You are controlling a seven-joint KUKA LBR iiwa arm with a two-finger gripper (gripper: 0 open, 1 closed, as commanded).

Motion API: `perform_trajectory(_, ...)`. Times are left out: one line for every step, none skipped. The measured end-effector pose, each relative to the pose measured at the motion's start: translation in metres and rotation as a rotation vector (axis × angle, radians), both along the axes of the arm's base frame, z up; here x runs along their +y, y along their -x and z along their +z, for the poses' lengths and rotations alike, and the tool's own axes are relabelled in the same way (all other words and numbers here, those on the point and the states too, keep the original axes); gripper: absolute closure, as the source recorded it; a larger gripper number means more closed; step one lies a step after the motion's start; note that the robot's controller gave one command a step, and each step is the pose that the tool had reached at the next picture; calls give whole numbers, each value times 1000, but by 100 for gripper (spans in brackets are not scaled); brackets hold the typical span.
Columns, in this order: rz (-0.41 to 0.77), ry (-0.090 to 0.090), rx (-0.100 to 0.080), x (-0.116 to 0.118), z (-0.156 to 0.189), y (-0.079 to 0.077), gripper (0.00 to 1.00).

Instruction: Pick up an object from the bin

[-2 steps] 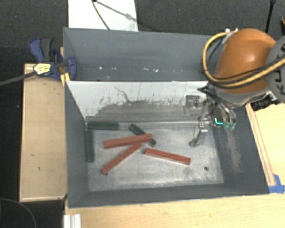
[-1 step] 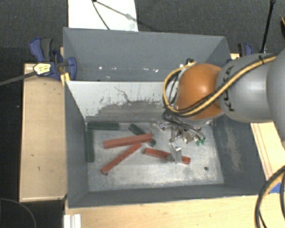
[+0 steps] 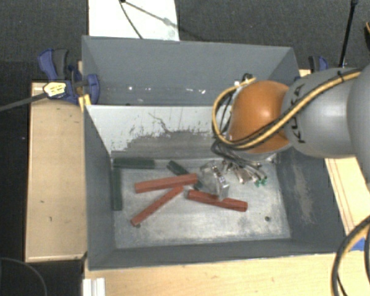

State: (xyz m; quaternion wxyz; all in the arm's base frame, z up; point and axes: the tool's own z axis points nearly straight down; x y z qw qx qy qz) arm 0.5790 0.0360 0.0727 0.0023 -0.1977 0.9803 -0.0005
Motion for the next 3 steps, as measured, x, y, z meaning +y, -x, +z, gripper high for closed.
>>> perform_trajectory(13,-2,-2,13,-2,-6,100)
perform_trajectory(11,-2,-1,13,-2,-6,0)
perform_trajectory(28,-6,-1,87,-2,4,0)
